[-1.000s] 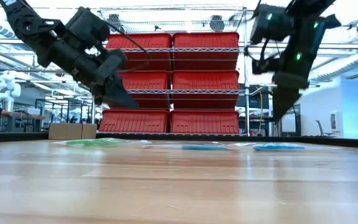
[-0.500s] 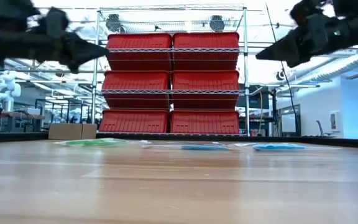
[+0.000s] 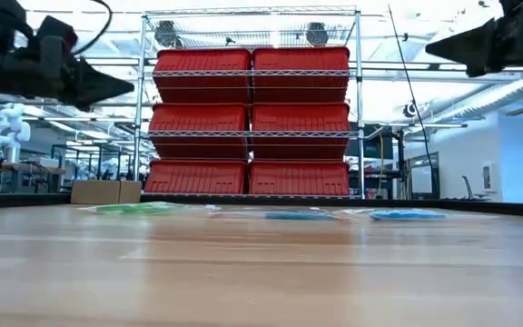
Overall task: Sort rubber bands
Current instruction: Return to Home Position
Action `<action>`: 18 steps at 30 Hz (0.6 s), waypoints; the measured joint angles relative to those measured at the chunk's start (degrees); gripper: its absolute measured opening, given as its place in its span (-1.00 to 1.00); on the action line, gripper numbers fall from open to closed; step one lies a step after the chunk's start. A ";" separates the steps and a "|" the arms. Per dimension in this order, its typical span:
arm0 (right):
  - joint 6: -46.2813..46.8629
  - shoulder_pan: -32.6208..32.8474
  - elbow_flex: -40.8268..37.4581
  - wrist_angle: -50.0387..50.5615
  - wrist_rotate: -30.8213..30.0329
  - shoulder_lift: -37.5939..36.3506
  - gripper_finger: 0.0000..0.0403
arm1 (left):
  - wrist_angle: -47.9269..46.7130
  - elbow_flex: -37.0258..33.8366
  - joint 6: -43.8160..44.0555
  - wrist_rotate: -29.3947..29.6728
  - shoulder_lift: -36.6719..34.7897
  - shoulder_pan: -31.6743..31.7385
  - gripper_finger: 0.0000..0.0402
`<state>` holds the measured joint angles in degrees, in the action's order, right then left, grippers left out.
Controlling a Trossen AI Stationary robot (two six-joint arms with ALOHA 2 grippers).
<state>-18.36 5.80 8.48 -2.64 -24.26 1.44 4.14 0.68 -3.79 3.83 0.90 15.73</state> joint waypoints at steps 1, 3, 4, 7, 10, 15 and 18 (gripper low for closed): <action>-0.76 -0.47 -0.61 -2.46 0.24 0.30 -1.00 | -1.04 0.11 -0.92 0.88 -0.85 -0.11 -0.98; -1.46 -2.21 -3.33 -6.34 0.61 -0.03 -1.00 | -1.06 0.60 -2.83 2.85 -0.89 -0.11 -0.98; -0.99 -3.41 -5.38 -8.51 0.79 -0.03 -1.00 | -1.51 0.50 -3.02 3.63 -0.88 -0.11 -0.98; 3.96 -8.80 -7.80 -6.59 4.23 0.23 -1.00 | -0.17 -0.16 -3.04 5.26 -0.91 -0.10 -0.98; 6.50 -14.72 -7.77 -7.74 12.95 0.41 -1.00 | -0.22 -0.18 -2.74 5.62 -0.88 -0.10 -0.98; 9.83 -23.23 -7.64 -4.86 25.16 0.44 -1.00 | 1.12 -0.18 -2.83 5.47 -0.91 -0.11 -0.98; 12.74 -27.28 -7.70 -0.35 26.11 0.51 -1.00 | 1.51 -0.21 -3.00 5.92 -0.91 -0.09 -0.98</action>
<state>-5.62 -21.48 0.78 -3.00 1.85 1.95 5.65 0.47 -6.78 9.75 -0.01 15.64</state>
